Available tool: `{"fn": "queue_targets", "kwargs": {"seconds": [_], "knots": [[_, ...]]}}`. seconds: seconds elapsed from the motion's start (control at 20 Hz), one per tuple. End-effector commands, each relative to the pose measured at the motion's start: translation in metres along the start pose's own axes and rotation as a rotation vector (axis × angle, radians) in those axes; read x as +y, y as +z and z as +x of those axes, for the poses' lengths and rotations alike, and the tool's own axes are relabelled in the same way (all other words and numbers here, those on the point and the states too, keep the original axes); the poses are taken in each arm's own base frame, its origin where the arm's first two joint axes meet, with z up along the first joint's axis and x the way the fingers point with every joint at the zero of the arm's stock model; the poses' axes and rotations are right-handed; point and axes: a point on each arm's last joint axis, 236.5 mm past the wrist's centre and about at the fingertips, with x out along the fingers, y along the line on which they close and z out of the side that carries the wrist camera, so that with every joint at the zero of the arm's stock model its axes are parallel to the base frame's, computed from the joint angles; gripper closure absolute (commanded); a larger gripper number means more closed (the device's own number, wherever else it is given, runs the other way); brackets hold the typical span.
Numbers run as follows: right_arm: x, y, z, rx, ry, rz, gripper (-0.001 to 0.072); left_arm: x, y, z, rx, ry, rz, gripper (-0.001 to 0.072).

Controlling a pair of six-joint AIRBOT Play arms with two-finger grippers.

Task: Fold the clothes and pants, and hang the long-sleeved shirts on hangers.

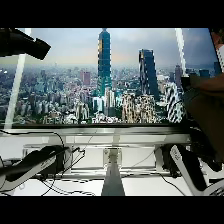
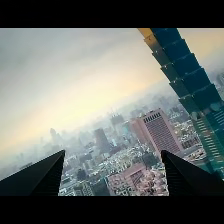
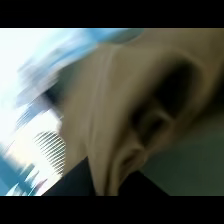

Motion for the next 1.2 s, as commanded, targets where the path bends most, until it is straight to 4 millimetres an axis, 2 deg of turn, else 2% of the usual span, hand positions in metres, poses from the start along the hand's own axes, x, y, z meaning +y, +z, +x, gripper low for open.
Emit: {"fn": "queue_targets", "kwargs": {"seconds": [0.0, 0.05, 0.15, 0.2, 0.3, 0.35, 0.4, 0.5, 0.55, 0.6, 0.7, 0.8, 1.0, 1.15], "knots": [[-0.099, -0.012, -0.068, -0.166, -0.254, 0.319, 0.0689, 0.001, 0.000, -0.001, -0.001, 0.003, 0.000, 0.0019], [-0.110, -0.016, -0.078, -0.189, -0.289, 0.362, 0.0572, 0.001, 0.000, -0.001, -0.001, 0.003, 0.000, 0.0018], [-0.118, -0.024, -0.082, -0.181, -0.322, 0.409, 0.0104, 0.001, 0.000, -0.001, -0.001, 0.003, 0.000, 0.0018], [-0.115, -0.027, -0.079, -0.153, -0.313, 0.397, 0.0066, 0.001, 0.000, -0.001, -0.001, 0.003, 0.000, 0.0018], [-0.094, -0.033, -0.064, -0.065, -0.236, 0.266, 0.0093, 0.001, 0.000, -0.001, -0.001, 0.003, 0.000, 0.0018], [-0.075, -0.036, -0.055, -0.016, -0.162, 0.227, 0.0106, 0.001, 0.000, -0.001, -0.001, 0.003, 0.000, 0.0018], [-0.054, -0.039, -0.047, 0.025, -0.077, 0.190, 0.0177, 0.001, 0.000, -0.001, -0.001, 0.003, 0.000, 0.0018], [-0.013, -0.042, -0.037, 0.095, 0.096, 0.108, 0.0362, 0.001, 0.000, -0.001, -0.001, 0.003, 0.000, 0.0018], [0.009, -0.044, -0.034, 0.126, 0.189, 0.074, 0.0512, 0.001, 0.000, -0.001, -0.001, 0.003, 0.000, 0.0018], [0.031, -0.045, -0.033, 0.144, 0.286, 0.029, 0.0699, 0.001, 0.000, -0.001, -0.001, 0.003, 0.000, 0.0019], [0.072, -0.040, -0.037, 0.144, 0.454, -0.059, 0.0701, 0.001, 0.000, -0.001, -0.001, 0.003, 0.000, 0.0018], [0.095, -0.042, -0.034, 0.148, 0.528, -0.169, 0.0702, 0.001, 0.000, -0.001, -0.001, 0.003, 0.000, 0.0019], [0.127, -0.061, -0.009, 0.218, 0.523, -0.419, 0.0702, 0.001, 0.000, -0.001, -0.001, 0.003, 0.000, 0.0018], [0.165, -0.081, 0.002, 0.234, 0.528, -0.616, 0.0703, 0.001, 0.000, -0.001, -0.001, 0.003, 0.000, 0.0018]]}}
